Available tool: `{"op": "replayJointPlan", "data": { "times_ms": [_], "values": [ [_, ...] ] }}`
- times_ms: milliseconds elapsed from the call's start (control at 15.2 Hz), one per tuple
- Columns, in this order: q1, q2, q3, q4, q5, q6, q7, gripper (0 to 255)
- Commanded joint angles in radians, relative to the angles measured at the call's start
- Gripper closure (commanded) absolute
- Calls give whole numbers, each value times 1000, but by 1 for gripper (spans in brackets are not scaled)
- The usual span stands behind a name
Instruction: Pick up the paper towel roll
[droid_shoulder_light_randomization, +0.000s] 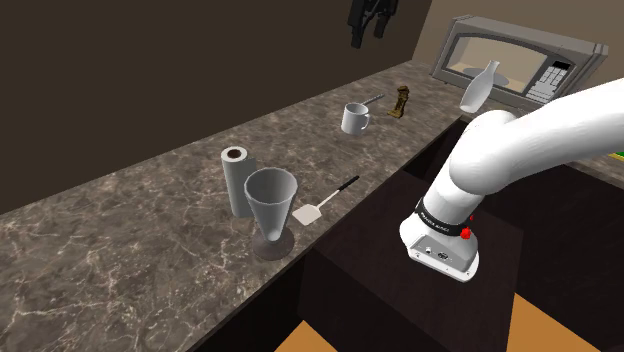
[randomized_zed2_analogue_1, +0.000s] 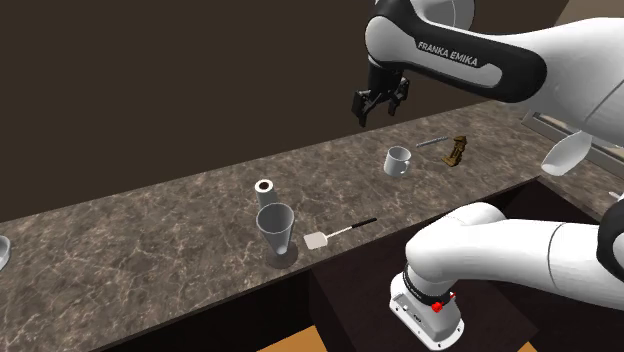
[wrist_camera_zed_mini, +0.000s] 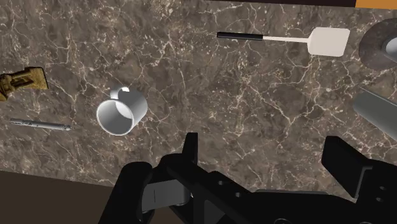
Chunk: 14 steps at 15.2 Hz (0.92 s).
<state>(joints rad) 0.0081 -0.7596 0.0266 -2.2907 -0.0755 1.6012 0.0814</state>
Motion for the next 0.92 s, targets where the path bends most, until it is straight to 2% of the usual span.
{"op": "replayJointPlan", "data": {
  "times_ms": [0, 462, 858],
  "values": [
    [0, 0, 0, 0, 0, 0, 0, 0],
    [40, 113, 101, -47, 77, 141, 125, 0],
    [68, 252, 188, -42, 125, 264, 228, 0]
  ]
}}
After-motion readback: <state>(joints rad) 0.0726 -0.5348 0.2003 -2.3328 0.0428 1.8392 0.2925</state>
